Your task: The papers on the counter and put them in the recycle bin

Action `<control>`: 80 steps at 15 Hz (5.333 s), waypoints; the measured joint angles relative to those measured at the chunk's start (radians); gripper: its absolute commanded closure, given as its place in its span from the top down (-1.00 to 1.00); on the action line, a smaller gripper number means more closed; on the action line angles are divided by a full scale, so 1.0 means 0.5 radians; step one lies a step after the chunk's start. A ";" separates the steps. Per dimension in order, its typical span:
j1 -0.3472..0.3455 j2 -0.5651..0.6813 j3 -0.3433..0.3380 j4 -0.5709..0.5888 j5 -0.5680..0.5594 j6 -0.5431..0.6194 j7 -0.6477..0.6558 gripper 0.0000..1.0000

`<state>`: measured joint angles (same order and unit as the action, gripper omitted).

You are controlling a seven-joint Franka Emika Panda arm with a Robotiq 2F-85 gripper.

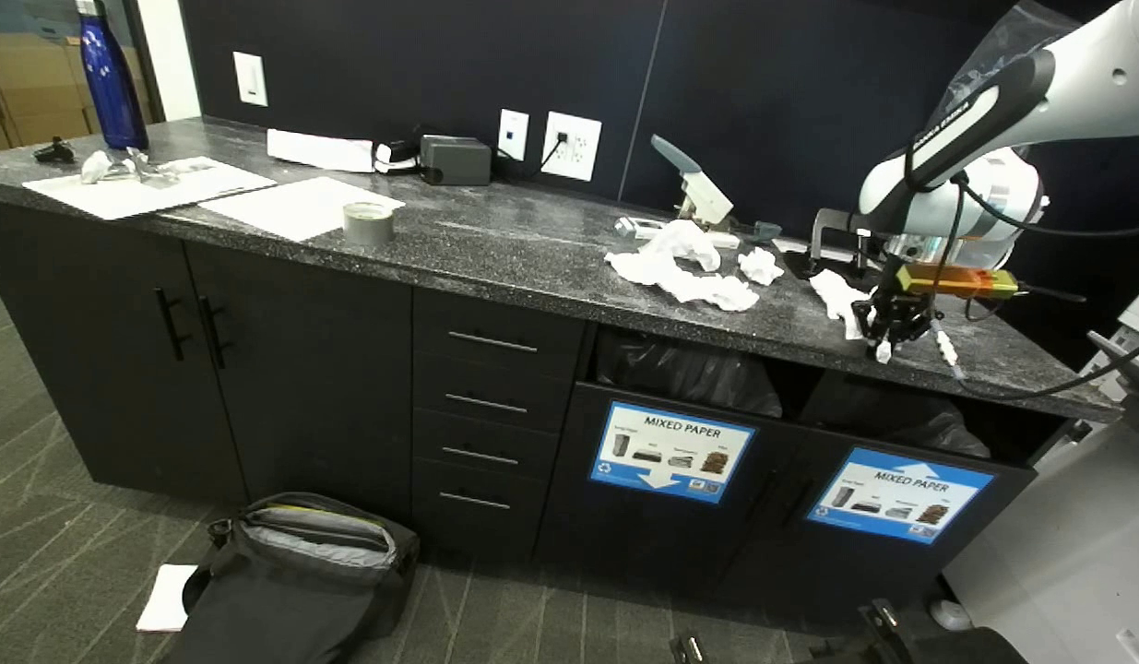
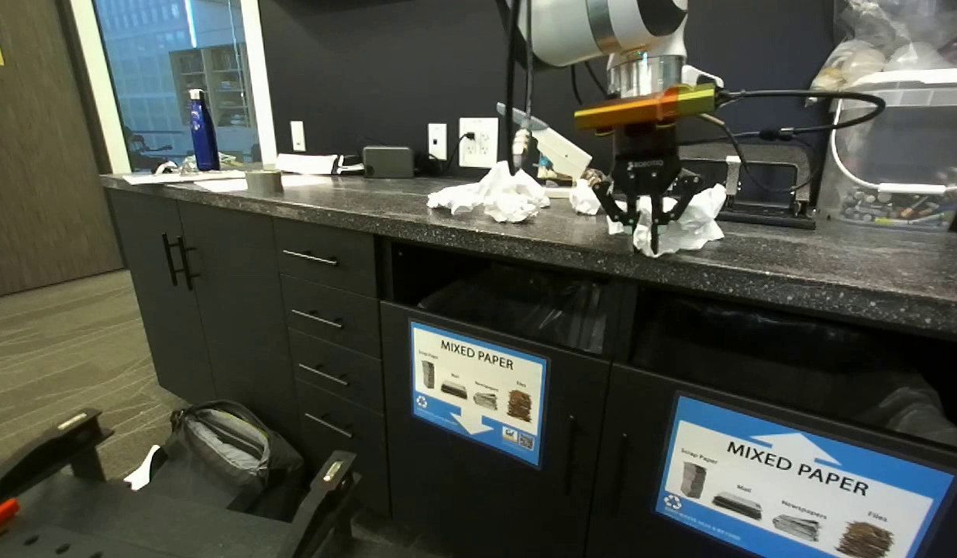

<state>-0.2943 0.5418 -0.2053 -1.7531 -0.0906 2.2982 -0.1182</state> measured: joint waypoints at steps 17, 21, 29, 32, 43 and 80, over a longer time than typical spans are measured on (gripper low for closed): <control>0.604 -0.591 0.209 -1.458 -0.154 0.581 0.746 -0.65; 0.612 -0.382 0.316 -1.502 -0.097 0.867 0.634 -0.66; 0.689 0.337 0.276 -1.265 0.161 1.838 0.704 -0.66; 0.637 0.553 0.343 -1.005 0.340 2.048 0.706 -0.64; 0.742 0.797 0.342 -0.567 0.775 2.612 0.711 -0.65; 1.743 0.284 -0.381 -1.029 1.194 1.834 0.206 1.00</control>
<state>0.5771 0.6838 -0.3959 -2.2674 0.5066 3.2151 -0.0150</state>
